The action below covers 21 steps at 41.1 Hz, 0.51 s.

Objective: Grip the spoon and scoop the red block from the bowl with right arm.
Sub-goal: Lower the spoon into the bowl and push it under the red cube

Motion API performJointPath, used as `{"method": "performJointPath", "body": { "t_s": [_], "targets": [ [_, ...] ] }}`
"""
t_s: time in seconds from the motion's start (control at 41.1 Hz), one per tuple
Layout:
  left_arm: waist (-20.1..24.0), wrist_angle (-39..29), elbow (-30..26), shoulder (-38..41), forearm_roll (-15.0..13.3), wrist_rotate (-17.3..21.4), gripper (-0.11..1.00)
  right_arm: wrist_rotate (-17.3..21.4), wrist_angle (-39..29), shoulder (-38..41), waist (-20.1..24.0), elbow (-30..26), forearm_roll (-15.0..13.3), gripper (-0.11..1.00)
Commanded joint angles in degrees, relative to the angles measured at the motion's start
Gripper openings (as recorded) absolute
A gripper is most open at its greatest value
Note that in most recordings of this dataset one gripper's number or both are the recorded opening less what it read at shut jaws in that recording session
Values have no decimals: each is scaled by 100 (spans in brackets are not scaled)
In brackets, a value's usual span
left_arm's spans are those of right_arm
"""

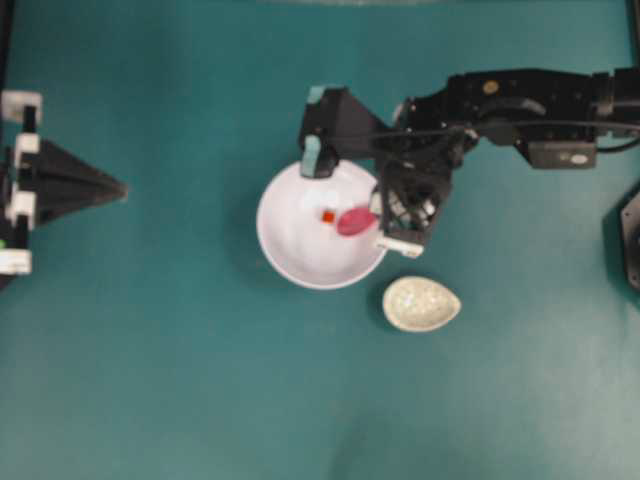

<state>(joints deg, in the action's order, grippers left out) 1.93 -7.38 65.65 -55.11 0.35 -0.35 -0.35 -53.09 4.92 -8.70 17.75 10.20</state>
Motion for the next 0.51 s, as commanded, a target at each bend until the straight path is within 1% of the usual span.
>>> {"method": "performJointPath", "body": {
  "t_s": [0.0,0.219,0.486],
  "targets": [
    [18,26,-97,44,9,0,1,-18,123,-9,18,-158,-9,25],
    [18,26,-97,44,9,0,1,-18,466,141,26,-211,-9,25],
    [18,26,-105,44,9,0,1,26,853,308,26,-519,-9,25]
  ]
}}
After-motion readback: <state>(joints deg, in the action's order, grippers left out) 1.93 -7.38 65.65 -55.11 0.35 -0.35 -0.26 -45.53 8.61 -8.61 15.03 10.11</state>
